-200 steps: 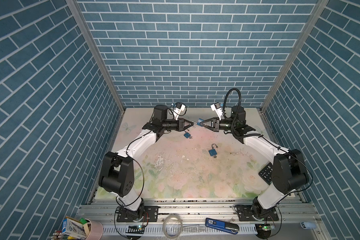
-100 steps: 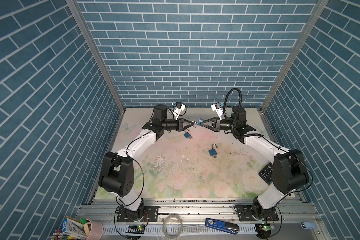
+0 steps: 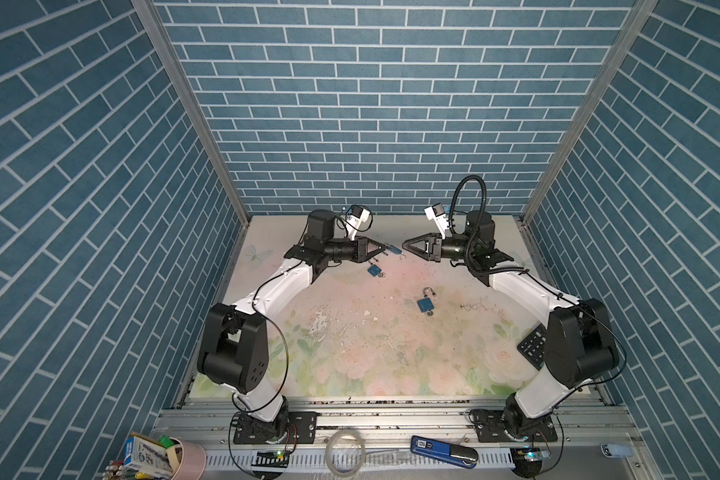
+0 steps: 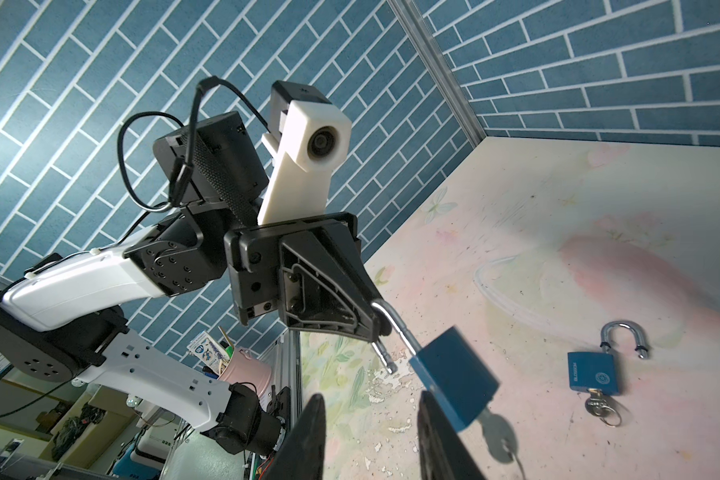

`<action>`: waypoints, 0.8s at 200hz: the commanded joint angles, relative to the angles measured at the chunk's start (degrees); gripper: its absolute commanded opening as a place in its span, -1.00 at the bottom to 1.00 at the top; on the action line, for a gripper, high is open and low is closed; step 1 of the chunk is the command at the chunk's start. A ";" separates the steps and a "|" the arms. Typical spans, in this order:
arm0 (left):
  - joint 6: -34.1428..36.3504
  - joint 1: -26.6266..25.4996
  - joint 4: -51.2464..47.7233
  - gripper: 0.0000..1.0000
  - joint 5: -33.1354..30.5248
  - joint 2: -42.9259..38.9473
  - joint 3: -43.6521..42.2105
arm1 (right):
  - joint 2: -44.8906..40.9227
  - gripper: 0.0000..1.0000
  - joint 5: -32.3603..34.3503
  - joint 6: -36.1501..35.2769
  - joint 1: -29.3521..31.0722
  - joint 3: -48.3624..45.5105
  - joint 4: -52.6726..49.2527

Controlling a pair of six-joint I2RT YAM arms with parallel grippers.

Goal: Lock with the key

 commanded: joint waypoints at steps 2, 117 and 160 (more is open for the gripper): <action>0.24 0.24 2.06 -1.00 0.20 -1.19 -0.24 | -1.62 -0.24 -1.30 0.70 -0.25 0.49 1.91; -13.00 -0.37 5.75 -1.00 -6.12 -6.92 -0.23 | -10.99 -0.17 11.41 -4.52 -1.72 -8.41 -2.90; -22.23 -3.55 9.03 -1.00 -13.40 -9.52 -1.64 | -12.83 -0.14 16.94 2.62 0.41 -16.46 15.50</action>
